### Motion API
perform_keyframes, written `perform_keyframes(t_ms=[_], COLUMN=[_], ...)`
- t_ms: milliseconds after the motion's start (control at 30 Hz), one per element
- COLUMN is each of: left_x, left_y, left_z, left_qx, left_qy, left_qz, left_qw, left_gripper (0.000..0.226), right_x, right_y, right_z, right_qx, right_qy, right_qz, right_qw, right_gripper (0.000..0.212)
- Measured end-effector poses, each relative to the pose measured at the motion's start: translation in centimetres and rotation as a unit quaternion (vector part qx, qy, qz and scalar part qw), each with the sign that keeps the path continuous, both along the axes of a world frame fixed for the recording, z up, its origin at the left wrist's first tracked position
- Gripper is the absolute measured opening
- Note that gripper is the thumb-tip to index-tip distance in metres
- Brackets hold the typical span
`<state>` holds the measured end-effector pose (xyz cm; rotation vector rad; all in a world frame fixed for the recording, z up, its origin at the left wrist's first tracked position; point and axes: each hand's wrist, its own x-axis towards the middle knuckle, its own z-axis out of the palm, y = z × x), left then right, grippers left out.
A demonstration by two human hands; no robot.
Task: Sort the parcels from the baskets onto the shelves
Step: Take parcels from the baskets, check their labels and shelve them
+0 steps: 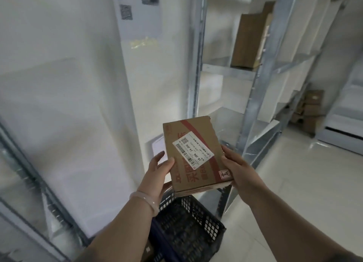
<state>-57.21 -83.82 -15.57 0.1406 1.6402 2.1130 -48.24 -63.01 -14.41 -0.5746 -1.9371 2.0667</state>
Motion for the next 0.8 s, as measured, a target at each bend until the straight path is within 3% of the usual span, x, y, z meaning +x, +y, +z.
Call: perform_keyframes(t_ms=[200,367,500,567,633,733,800], left_x=[3.5,8.3,13.2,15.9,18.3,21.5,22.8], left_y=[5.2,11.4,17.9,21.4,24.6,28.9,31.2], left_z=[1.7,1.7,1.3,1.3,1.1,0.2,-0.8], left_qx=[0.04,0.087,0.126,0.147,0.159,0.14,0.1], left_qy=[-0.038,-0.075,-0.087,-0.085,-0.088,-0.088,-0.092], left_qz=[-0.03,0.006,0.014,0.006,-0.005,-0.036,-0.042], left_qw=[0.998,0.993,0.988,0.986,0.983,0.986,0.99], left_gripper=[0.06,0.063,0.065,0.06,0.059,0.054,0.059], right_x=[5.0,10.3,15.5,17.6,19.1,20.8,22.0], right_y=[5.0,10.0,13.3,14.6,16.1,19.3,22.1], right_z=[1.1,0.5,-0.7,-0.4,-0.2,-0.2,-0.1], right_qx=[-0.04,-0.164,-0.158,-0.132,-0.115,-0.079,-0.071], right_qy=[0.036,0.063,-0.003,-0.024,-0.032,-0.027,-0.016], right_qz=[-0.061,-0.111,-0.084,-0.057,-0.053,-0.104,-0.141], right_qw=[0.997,0.978,0.984,0.989,0.991,0.991,0.987], right_gripper=[0.029,0.045,0.098,0.111,0.104,0.07,0.073])
